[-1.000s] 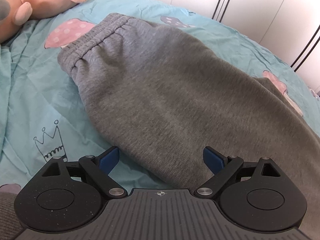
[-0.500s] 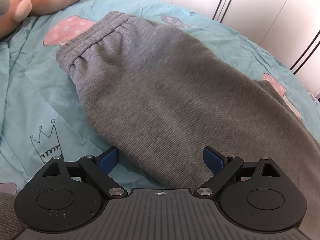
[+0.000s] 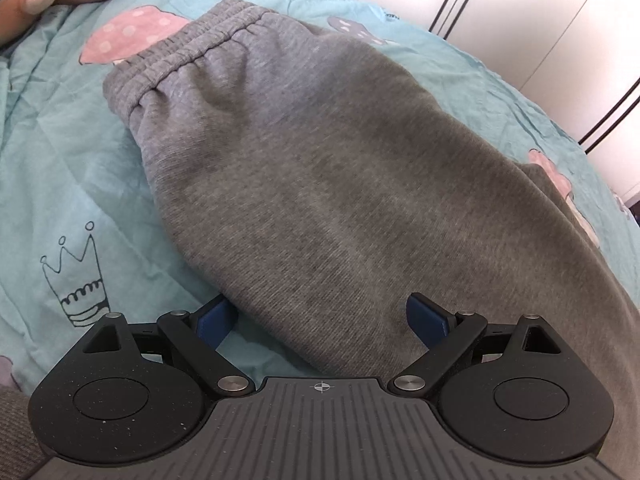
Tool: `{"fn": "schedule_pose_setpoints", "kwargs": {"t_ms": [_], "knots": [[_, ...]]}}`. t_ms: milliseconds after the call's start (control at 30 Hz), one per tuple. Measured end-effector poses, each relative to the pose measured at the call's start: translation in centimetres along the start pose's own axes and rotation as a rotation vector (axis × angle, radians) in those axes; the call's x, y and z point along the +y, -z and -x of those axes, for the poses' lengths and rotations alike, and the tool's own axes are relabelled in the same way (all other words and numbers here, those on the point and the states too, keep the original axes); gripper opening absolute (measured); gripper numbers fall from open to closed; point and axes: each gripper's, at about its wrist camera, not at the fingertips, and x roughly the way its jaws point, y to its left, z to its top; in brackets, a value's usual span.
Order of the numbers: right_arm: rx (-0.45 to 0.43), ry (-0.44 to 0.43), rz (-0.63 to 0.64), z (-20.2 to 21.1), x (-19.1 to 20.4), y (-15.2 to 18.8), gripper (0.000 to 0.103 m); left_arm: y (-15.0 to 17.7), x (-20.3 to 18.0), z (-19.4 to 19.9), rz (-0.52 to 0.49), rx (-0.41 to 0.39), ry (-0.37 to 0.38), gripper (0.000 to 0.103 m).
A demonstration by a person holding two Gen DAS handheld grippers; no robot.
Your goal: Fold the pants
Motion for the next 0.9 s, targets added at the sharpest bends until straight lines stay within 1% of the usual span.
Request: {"fn": "schedule_pose_setpoints", "kwargs": {"t_ms": [67,133,200,300,433,567,667,733,800,867,900], "knots": [[-0.003,-0.013,-0.044,-0.2,-0.4,0.0,0.021,-0.1,-0.1,-0.2,0.001,0.007,0.005,0.095],[-0.009,-0.009,-0.054,-0.3,-0.4,0.1,0.02,-0.1,-0.2,-0.3,-0.002,0.009,0.007,0.095],[-0.009,0.006,-0.042,-0.2,0.0,0.1,0.013,-0.1,-0.3,-0.4,-0.007,0.009,0.011,0.095],[-0.015,0.013,-0.036,0.4,0.7,-0.2,0.012,-0.2,-0.3,-0.4,-0.01,0.009,0.019,0.095],[-0.052,0.001,-0.004,1.8,2.5,-0.5,0.012,-0.1,-0.1,-0.3,-0.003,0.014,0.043,0.095],[-0.069,0.007,0.046,2.8,4.6,-0.8,0.012,-0.1,0.1,-0.1,0.001,0.021,0.071,0.095],[-0.064,0.057,0.079,2.5,5.7,-0.7,0.012,0.0,0.4,0.0,0.008,0.024,0.09,0.095],[-0.049,0.112,0.075,2.1,5.9,-0.7,0.012,0.1,0.7,0.2,0.015,0.027,0.101,0.095],[-0.049,0.146,0.053,2.2,6.1,-0.6,0.012,0.1,1.0,0.4,0.023,0.027,0.114,0.095],[-0.067,0.131,0.029,3.0,6.9,-0.6,0.012,0.2,1.3,0.7,0.032,0.019,0.134,0.095],[-0.078,0.12,0.045,3.5,8.0,-0.5,0.012,0.1,1.4,0.8,0.036,0.017,0.142,0.095]]}}
